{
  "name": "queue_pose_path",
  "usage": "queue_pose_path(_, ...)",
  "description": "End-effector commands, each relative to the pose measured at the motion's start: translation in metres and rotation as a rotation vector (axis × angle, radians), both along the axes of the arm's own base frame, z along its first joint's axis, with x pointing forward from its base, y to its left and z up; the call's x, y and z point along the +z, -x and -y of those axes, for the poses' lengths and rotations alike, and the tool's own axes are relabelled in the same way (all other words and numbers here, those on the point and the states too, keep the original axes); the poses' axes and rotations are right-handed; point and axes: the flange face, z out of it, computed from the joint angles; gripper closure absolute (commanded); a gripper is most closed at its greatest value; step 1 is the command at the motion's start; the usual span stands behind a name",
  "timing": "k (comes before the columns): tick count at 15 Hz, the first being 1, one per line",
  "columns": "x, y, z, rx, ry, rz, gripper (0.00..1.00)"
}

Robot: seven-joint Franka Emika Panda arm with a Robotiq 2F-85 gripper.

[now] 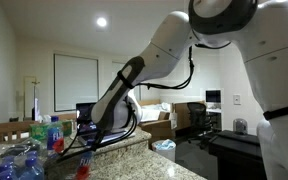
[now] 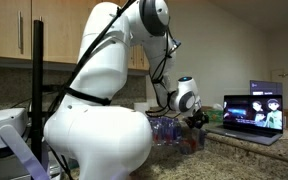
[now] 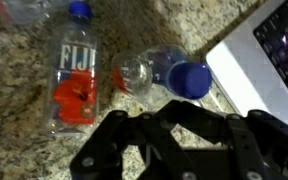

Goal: Put the water bottles upright

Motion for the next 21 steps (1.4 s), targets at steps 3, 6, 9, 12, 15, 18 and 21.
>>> queue_pose_path(3,0.022,-0.007,-0.016,0.058,-0.030,0.057,0.98)
queue_pose_path(6,0.037,-0.011,0.006,-0.013,-0.059,0.108,0.98)
queue_pose_path(9,0.042,-0.011,0.019,-0.048,-0.075,0.137,0.98)
queue_pose_path(12,0.041,0.007,0.009,-0.059,-0.121,0.131,0.62)
queue_pose_path(15,0.034,0.029,-0.007,-0.095,-0.196,0.083,0.44)
queue_pose_path(18,0.034,0.048,-0.012,-0.150,-0.248,0.067,0.25)
queue_pose_path(21,0.036,0.052,-0.010,-0.175,-0.284,0.045,0.05)
